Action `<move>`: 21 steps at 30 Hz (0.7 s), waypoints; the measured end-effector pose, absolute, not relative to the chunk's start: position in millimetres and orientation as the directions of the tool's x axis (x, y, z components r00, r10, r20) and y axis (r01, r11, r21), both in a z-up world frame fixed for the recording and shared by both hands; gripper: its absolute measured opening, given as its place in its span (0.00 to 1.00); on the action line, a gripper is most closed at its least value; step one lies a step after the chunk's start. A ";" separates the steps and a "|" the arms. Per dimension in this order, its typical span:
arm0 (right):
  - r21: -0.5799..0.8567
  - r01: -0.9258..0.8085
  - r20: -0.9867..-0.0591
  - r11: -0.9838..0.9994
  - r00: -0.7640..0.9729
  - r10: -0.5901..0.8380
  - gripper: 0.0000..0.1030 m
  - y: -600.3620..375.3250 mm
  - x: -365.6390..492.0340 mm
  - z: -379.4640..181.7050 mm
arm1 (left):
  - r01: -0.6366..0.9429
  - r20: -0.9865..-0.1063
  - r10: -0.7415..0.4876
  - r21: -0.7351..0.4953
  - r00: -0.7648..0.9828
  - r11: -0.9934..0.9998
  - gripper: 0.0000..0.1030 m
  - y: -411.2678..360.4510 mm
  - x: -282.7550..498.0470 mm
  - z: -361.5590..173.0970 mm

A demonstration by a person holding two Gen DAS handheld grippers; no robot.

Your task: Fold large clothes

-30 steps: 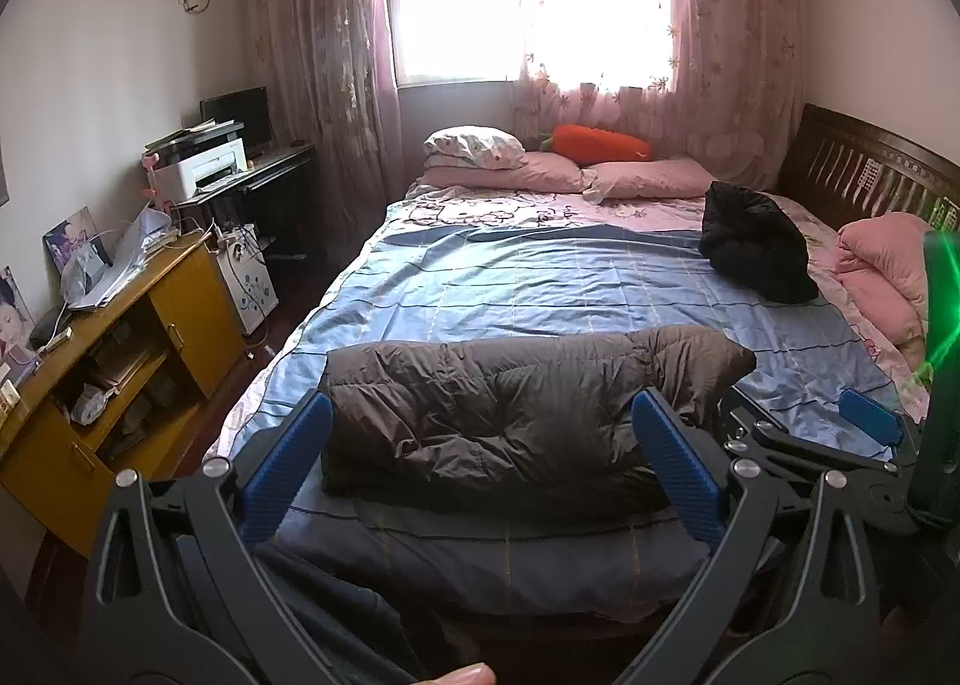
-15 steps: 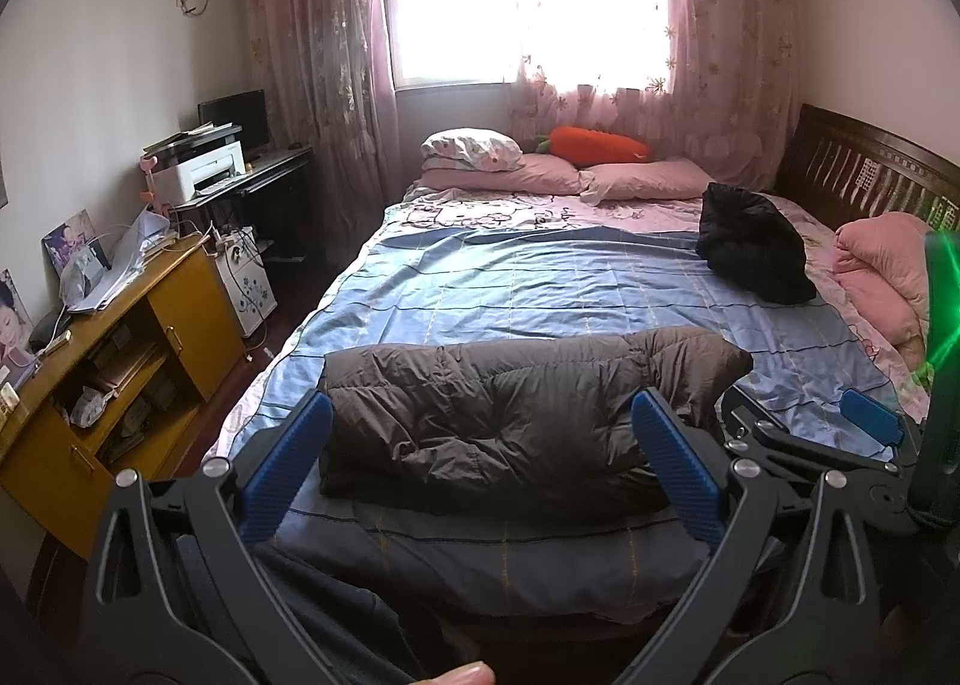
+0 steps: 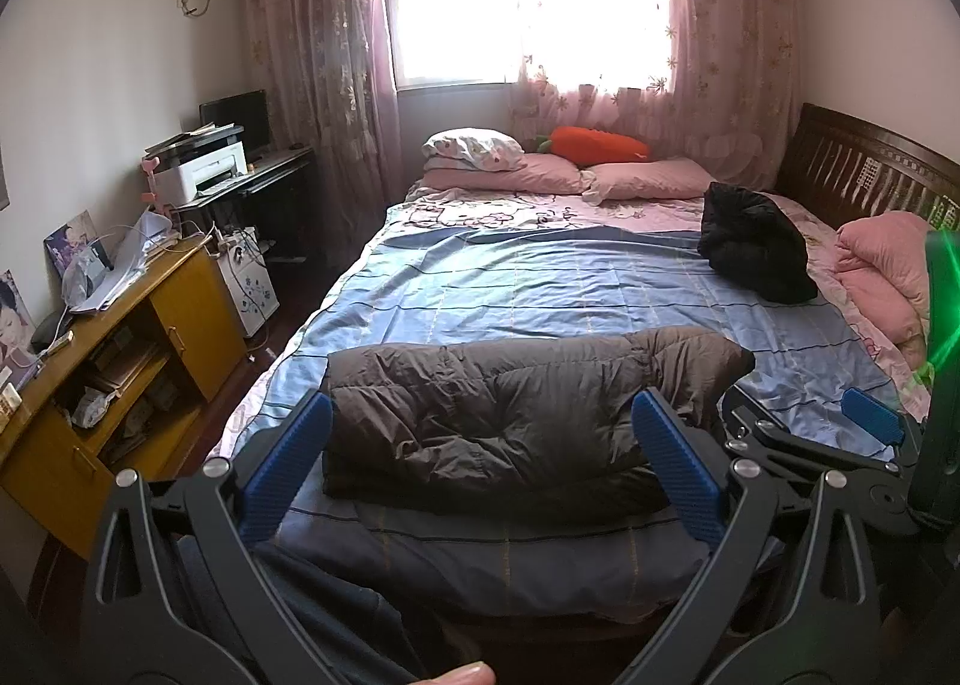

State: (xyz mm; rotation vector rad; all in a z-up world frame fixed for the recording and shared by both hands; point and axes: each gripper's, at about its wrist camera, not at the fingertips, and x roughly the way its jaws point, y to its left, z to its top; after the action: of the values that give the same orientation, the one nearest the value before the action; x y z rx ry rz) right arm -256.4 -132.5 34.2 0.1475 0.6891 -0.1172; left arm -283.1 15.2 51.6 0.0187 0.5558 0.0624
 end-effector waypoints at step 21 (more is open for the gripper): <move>0.090 0.158 -0.636 0.983 0.769 -0.065 0.99 -131.3 -257.4 35.6 | -0.035 -0.533 0.045 0.029 0.845 0.999 0.98 27.2 -283.3 56.7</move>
State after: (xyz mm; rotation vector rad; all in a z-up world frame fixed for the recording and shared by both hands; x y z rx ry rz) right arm -257.4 -131.3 35.6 0.1411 0.6830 -0.1214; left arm -283.3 27.2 56.7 0.0187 0.5634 0.0420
